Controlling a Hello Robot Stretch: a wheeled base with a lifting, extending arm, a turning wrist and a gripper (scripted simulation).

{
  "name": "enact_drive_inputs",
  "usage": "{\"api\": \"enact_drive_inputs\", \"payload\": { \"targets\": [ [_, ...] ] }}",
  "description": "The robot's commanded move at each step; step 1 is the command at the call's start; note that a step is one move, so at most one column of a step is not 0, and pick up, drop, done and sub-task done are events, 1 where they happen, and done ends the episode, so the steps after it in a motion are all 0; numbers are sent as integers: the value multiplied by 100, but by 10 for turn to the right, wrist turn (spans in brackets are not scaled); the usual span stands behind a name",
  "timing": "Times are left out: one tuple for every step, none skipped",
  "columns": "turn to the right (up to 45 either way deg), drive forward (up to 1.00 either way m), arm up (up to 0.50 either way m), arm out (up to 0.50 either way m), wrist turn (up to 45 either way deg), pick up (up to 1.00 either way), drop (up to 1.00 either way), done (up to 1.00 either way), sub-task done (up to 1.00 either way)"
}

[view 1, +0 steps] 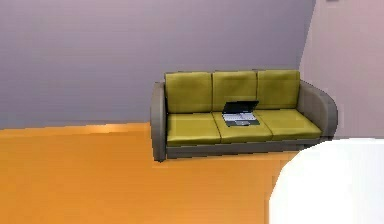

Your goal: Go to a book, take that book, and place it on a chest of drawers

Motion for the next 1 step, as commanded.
{"api": "enact_drive_inputs", "payload": {
  "targets": [
    [0, 0, 0, 0, -450, 0, 0, 0, 0]
  ]
}}
